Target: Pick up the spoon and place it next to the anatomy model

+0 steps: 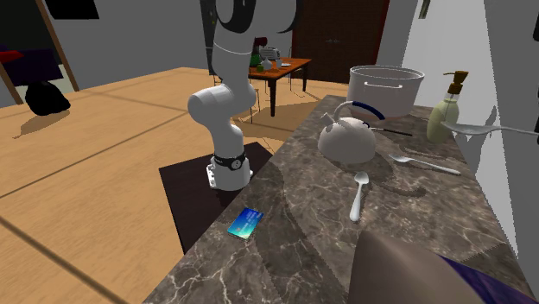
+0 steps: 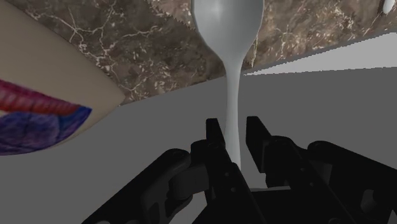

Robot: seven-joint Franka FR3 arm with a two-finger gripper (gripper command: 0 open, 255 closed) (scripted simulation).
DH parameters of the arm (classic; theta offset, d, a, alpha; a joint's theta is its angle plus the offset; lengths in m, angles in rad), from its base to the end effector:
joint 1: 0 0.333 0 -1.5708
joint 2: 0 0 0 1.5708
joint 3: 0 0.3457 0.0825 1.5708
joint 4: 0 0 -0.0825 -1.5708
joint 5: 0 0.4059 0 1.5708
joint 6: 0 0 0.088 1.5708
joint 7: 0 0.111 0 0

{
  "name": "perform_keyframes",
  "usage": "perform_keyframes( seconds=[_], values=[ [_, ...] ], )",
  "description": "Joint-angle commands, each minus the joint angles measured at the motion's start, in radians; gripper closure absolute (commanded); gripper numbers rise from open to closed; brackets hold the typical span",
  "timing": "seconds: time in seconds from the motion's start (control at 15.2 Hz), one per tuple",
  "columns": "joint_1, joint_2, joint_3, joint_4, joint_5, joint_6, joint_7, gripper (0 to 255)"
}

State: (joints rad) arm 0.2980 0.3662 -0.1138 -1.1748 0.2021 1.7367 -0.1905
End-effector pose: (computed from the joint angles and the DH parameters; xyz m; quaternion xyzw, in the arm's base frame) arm 0.6923 0.1662 0.6315 -0.9747 -0.1837 -0.0983 0.0806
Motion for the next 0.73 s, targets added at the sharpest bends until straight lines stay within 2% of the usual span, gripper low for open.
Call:
perform_keyframes(
  seconds=[0.0, 0.66],
  values=[
    [0.003, -0.011, 0.000, -0.045, 0.000, 0.034, -0.004, 255],
    [0.011, -0.040, 0.002, -0.222, 0.003, 0.181, -0.026, 255]
  ],
)
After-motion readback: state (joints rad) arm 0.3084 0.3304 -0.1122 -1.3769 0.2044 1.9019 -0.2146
